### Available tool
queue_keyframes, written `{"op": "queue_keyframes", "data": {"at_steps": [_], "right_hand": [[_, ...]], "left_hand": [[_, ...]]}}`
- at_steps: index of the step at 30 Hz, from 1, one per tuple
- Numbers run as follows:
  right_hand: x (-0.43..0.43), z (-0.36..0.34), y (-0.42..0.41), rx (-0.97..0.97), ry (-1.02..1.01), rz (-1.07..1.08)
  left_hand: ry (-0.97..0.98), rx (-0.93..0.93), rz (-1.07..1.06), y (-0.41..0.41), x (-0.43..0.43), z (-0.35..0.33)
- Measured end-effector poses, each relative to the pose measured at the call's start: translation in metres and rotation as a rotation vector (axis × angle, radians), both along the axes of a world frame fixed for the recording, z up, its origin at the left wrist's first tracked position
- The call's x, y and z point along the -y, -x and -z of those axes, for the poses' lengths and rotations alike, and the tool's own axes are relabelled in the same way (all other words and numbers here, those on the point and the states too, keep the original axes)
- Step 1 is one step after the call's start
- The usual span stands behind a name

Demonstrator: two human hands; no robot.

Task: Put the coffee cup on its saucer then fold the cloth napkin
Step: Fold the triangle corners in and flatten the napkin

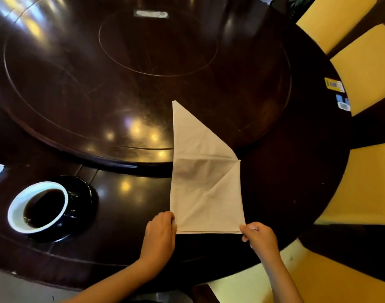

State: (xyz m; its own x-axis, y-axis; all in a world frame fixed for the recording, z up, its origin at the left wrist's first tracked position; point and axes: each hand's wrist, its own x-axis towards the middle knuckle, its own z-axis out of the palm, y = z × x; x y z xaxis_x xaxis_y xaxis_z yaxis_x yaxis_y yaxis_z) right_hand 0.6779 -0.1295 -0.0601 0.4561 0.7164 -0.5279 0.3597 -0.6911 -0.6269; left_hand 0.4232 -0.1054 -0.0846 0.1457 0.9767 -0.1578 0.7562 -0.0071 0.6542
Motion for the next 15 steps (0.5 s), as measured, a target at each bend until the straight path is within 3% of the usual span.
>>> {"op": "queue_keyframes", "data": {"at_steps": [7, 10, 13, 15], "right_hand": [[0.049, 0.013, -0.016, 0.149, 0.082, -0.088], [0.063, 0.014, -0.019, 0.192, 0.073, -0.07], [0.063, 0.004, -0.017, 0.273, -0.062, 0.001], [0.053, 0.002, -0.013, 0.419, -0.232, 0.058]], "left_hand": [[-0.154, -0.198, 0.233, -0.006, 0.052, 0.017], [-0.171, -0.231, 0.225, -0.012, 0.063, 0.017], [-0.302, -0.253, 0.189, -0.027, 0.059, 0.004], [-0.361, -0.219, 0.306, -0.047, 0.05, -0.001]]}}
